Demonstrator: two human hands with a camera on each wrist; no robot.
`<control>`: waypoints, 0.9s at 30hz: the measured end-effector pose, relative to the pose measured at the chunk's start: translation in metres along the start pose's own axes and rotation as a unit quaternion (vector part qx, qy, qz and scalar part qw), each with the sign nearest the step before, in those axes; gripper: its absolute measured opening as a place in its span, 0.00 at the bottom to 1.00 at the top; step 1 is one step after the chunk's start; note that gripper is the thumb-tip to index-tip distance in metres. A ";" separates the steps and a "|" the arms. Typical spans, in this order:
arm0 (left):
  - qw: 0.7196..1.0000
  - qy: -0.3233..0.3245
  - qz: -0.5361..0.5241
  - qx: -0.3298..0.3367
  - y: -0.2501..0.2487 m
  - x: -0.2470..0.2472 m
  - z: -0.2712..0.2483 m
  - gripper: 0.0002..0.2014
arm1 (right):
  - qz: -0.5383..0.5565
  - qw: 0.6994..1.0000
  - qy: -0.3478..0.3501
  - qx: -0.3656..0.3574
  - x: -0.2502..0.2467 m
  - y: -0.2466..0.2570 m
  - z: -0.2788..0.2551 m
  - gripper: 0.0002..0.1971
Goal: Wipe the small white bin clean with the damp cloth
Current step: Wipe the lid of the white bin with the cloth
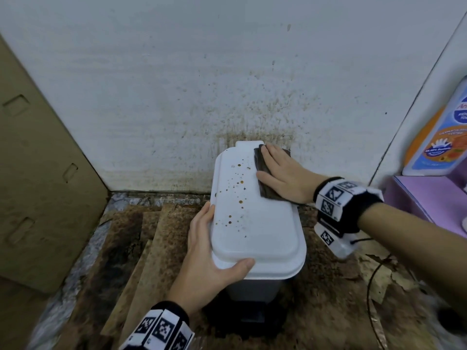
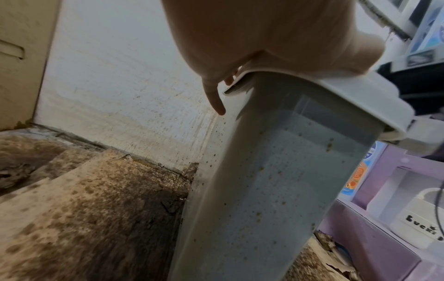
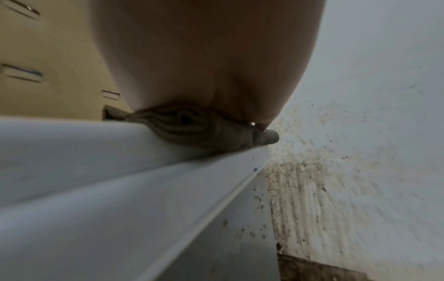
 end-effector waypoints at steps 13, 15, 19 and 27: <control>1.000 -0.012 -0.003 0.007 0.002 0.000 0.000 0.52 | 0.142 0.990 -0.007 0.025 0.007 -0.003 -0.023 0.42; 1.000 -0.016 -0.002 0.010 0.001 0.000 0.000 0.52 | 0.176 0.984 -0.009 0.031 0.016 0.002 -0.041 0.43; 1.000 -0.018 0.004 0.009 0.002 0.000 0.000 0.55 | 0.203 0.978 -0.042 0.030 0.033 0.023 -0.085 0.43; 1.000 -0.011 0.010 0.004 -0.003 0.001 -0.004 0.56 | 0.154 0.974 -0.161 0.038 0.051 0.063 -0.152 0.38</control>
Point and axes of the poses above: each hand's wrist, its own z-axis towards the middle knuckle, its own x-axis out of the palm, y = z × x, the point moved 9 cm from there along z, towards the middle knuckle, and after that the axes turned 2 degrees about -x, right-handed, at the moved point
